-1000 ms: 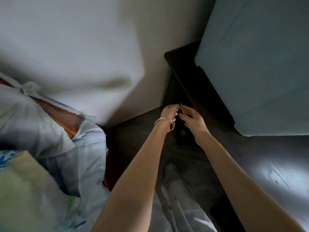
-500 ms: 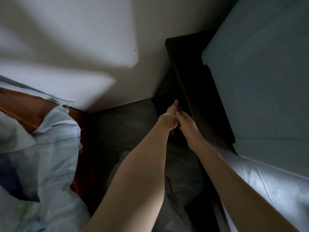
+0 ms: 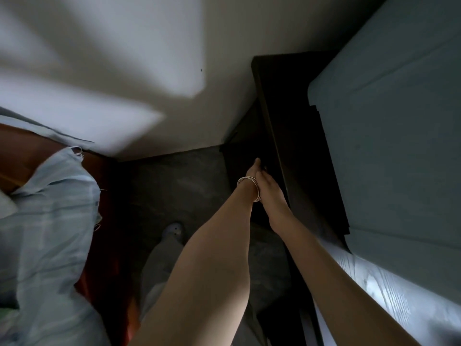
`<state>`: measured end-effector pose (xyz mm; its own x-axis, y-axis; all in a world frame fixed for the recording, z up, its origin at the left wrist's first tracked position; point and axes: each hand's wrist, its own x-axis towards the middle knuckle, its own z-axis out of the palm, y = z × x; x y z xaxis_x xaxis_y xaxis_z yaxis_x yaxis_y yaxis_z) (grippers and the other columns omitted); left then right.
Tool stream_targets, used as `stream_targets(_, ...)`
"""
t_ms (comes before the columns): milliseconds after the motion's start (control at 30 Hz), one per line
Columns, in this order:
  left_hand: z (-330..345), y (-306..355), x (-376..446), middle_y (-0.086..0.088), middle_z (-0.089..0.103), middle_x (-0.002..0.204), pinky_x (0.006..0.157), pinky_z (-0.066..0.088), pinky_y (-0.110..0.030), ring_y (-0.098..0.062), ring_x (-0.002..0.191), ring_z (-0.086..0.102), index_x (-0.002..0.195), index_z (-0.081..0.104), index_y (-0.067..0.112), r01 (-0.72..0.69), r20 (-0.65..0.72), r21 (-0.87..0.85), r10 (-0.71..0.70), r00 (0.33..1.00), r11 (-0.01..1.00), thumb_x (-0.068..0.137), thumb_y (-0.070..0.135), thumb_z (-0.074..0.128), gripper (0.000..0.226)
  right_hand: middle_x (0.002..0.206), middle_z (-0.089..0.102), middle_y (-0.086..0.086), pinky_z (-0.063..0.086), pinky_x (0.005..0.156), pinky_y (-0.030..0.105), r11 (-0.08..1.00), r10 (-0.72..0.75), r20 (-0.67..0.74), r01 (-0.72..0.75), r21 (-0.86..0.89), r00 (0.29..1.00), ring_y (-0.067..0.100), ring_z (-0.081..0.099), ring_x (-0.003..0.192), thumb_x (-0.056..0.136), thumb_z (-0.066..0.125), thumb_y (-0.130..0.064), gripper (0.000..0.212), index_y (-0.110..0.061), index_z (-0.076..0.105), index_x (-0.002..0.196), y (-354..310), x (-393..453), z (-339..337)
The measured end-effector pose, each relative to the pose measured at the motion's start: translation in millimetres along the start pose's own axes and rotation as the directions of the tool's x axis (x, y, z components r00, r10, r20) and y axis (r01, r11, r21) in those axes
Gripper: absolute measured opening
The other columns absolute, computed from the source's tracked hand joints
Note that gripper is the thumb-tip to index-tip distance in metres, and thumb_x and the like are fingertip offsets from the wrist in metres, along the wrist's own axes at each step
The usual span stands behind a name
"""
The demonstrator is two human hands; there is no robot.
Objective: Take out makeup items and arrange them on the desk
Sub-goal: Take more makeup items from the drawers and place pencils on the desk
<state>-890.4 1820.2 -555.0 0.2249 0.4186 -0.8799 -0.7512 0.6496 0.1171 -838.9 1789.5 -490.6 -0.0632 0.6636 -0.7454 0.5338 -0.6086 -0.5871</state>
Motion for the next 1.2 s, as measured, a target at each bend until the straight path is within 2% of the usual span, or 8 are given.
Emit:
stream_targets(133,-2,-1,11,-0.008,0.056,0.08,0.061,0.041,-0.024,-0.023,0.093,0.06,0.131,0.049,0.007,-0.009,0.009,0.046,0.009,1.0,0.999,0.099,0.046,0.03,0.054,0.144,0.046,0.0,0.035,0.109,0.033,0.999,0.013,-0.01,-0.012,0.031,1.0,0.016,0.044,0.13,0.098,0.037,-0.042,0.047,-0.03,0.034,0.144,4,9,3)
stream_targets(433,-18,4,18,-0.008,0.058,0.081,0.061,0.041,-0.025,-0.018,0.074,0.055,0.112,0.059,0.005,-0.051,-0.067,0.021,0.052,0.996,0.998,0.095,0.042,0.041,0.044,0.143,0.048,0.002,0.037,0.111,0.038,0.998,-0.043,0.0,0.042,0.039,0.999,0.015,0.046,0.129,0.1,0.037,-0.032,0.044,-0.025,0.036,0.143,9,10,8)
stream_targets(600,-60,-8,48,-0.008,0.067,0.097,0.09,0.046,-0.034,-0.023,0.096,0.063,0.111,0.064,0.011,-0.143,-0.118,0.02,0.144,0.983,0.99,0.083,0.051,0.047,0.052,0.136,0.052,0.0,0.041,0.108,0.036,0.996,-0.072,0.046,0.07,0.056,0.996,0.011,0.05,0.123,0.098,0.044,-0.031,0.042,-0.022,0.043,0.139,14,-2,18)
stream_targets(867,-116,15,-25,0.006,0.062,0.044,0.047,0.047,-0.017,-0.005,0.041,0.06,0.074,0.059,0.013,-0.218,-0.156,0.065,0.226,0.962,0.974,0.098,0.04,0.036,0.043,0.127,0.057,-0.004,0.041,0.107,0.036,0.999,-0.034,0.036,0.032,0.043,0.999,0.012,0.053,0.117,0.091,0.056,-0.021,0.041,-0.018,0.052,0.132,25,-11,56)
stream_targets(967,-142,14,-34,0.008,0.066,0.055,0.067,0.046,-0.023,-0.003,0.054,0.064,0.076,0.06,0.016,-0.261,-0.168,0.171,0.289,0.943,0.95,0.095,0.051,0.036,0.047,0.127,0.056,-0.004,0.04,0.108,0.037,1.0,-0.022,0.026,0.021,0.021,0.999,0.015,0.052,0.12,0.09,0.057,-0.019,0.043,-0.017,0.051,0.132,32,-14,68)
stream_targets(1033,-158,13,-39,-0.001,0.071,0.092,0.093,0.045,-0.031,-0.013,0.093,0.067,0.1,0.064,0.014,-0.253,-0.183,0.245,0.301,0.936,0.936,0.087,0.063,0.042,0.055,0.129,0.056,-0.002,0.04,0.108,0.038,1.0,0.002,0.017,-0.003,0.014,1.0,0.016,0.051,0.121,0.09,0.058,-0.019,0.043,-0.016,0.05,0.133,38,-16,74)
stream_targets(1100,-171,10,-42,-0.009,0.06,0.123,0.107,0.036,-0.038,-0.025,0.117,0.055,0.128,0.052,0.009,-0.193,-0.243,0.317,0.277,0.93,0.928,0.068,0.077,0.05,0.09,0.131,0.056,0.0,0.04,0.108,0.038,1.0,0.027,0.012,-0.027,0.01,1.0,0.017,0.051,0.122,0.09,0.058,-0.018,0.044,-0.016,0.05,0.133,44,-16,78)
stream_targets(1200,-185,14,-51,-0.009,0.06,0.119,0.111,0.034,-0.043,-0.023,0.112,0.056,0.13,0.049,0.006,-0.176,-0.304,0.342,0.286,0.909,0.923,0.059,0.079,0.056,0.102,0.13,0.056,0.001,0.042,0.105,0.034,0.999,0.046,0.005,-0.046,0.023,0.999,0.016,0.051,0.121,0.09,0.058,-0.018,0.043,-0.015,0.051,0.132,52,-12,79)
